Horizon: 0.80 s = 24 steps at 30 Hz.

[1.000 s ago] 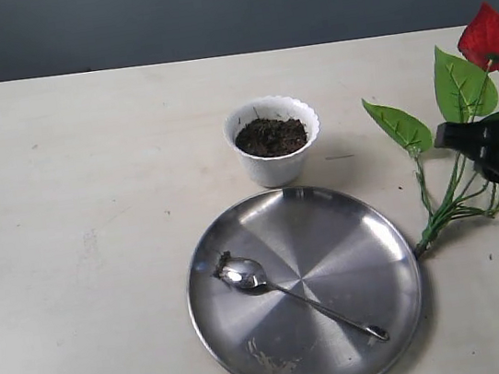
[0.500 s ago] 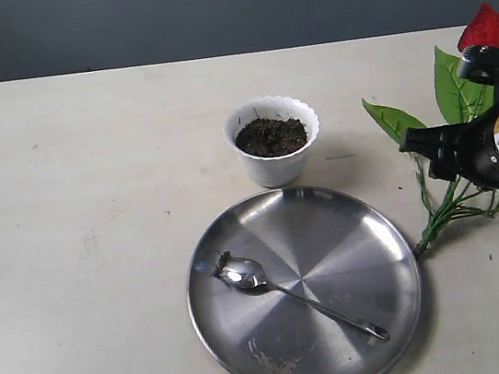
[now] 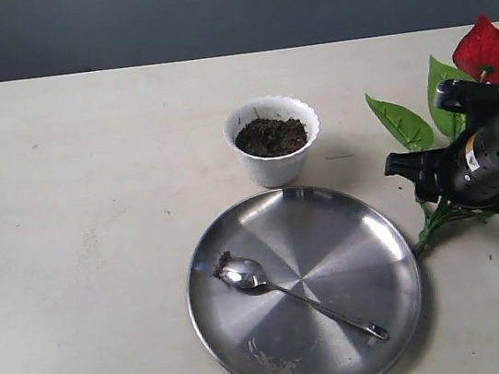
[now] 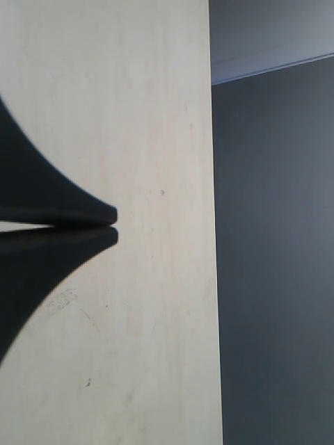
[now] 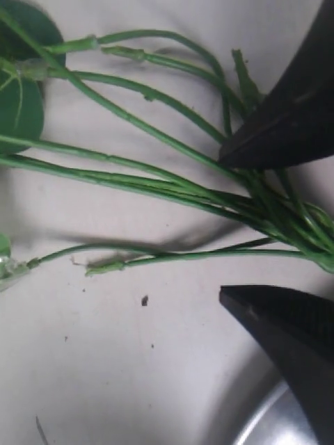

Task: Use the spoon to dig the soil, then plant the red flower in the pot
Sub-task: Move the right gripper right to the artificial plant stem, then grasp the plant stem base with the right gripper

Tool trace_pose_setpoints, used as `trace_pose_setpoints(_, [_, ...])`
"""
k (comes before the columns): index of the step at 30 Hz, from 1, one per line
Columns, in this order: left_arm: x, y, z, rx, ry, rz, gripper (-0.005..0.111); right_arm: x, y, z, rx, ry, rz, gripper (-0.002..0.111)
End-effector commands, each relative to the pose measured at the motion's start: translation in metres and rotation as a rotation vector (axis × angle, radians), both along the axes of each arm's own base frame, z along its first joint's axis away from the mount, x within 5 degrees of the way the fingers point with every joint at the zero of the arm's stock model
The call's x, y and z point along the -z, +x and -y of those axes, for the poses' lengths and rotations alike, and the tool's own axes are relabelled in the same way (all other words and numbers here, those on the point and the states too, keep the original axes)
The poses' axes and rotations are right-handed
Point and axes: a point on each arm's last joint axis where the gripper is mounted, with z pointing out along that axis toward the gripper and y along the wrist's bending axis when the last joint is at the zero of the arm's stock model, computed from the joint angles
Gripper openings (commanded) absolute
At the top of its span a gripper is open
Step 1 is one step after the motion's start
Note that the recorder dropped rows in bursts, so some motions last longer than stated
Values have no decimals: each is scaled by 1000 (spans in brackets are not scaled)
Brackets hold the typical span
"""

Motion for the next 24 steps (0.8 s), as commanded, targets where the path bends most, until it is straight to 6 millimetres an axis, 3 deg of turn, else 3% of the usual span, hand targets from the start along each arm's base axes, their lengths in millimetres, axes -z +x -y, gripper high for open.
trace_pose_setpoints(1, [0,0,0,2,-4,11,0,3,2,1,0,2,-1,50])
trace_pose_setpoints(8, [0,0,0,2,-4,11,0,-5,0,6,-18,-56,-6,50])
trace_pose_setpoints(16, [0,0,0,2,-4,11,0,-48,-8,15,74,-55,59,50])
trace_pose_setpoints(24, [0,0,0,2,-4,11,0,-49,-9,12,118,1,49,50])
